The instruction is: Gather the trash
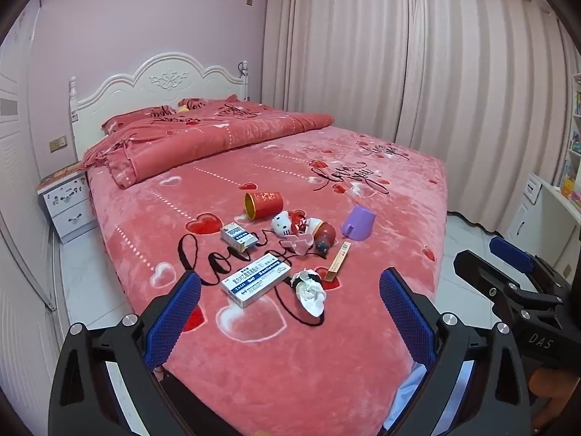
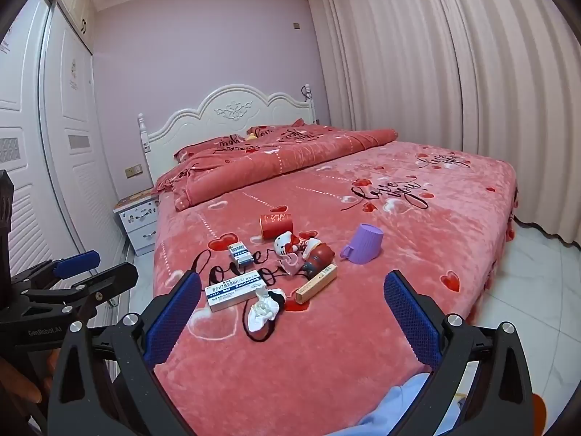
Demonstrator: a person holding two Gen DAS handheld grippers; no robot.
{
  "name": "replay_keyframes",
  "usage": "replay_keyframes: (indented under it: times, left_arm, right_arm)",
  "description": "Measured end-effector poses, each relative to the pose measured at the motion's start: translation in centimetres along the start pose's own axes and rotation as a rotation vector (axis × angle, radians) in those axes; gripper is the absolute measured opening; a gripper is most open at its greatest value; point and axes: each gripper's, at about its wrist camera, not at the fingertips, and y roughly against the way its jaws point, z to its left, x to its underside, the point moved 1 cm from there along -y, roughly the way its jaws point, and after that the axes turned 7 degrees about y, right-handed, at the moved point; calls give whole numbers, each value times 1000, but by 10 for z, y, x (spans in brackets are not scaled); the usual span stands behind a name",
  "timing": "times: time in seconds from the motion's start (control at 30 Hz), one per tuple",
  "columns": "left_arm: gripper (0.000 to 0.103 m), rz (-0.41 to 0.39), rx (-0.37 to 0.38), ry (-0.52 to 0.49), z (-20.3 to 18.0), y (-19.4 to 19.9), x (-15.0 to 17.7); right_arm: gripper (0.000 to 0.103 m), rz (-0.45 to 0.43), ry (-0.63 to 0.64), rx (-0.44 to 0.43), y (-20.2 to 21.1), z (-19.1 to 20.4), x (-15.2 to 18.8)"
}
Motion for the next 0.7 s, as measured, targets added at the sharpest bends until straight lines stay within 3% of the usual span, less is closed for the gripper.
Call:
replay_keyframes:
  times: [0.7]
  left_arm:
    - [97,9,-7,-11,7,1,7]
  right_arm:
    - [99,23,-4,0,-3,-3,1]
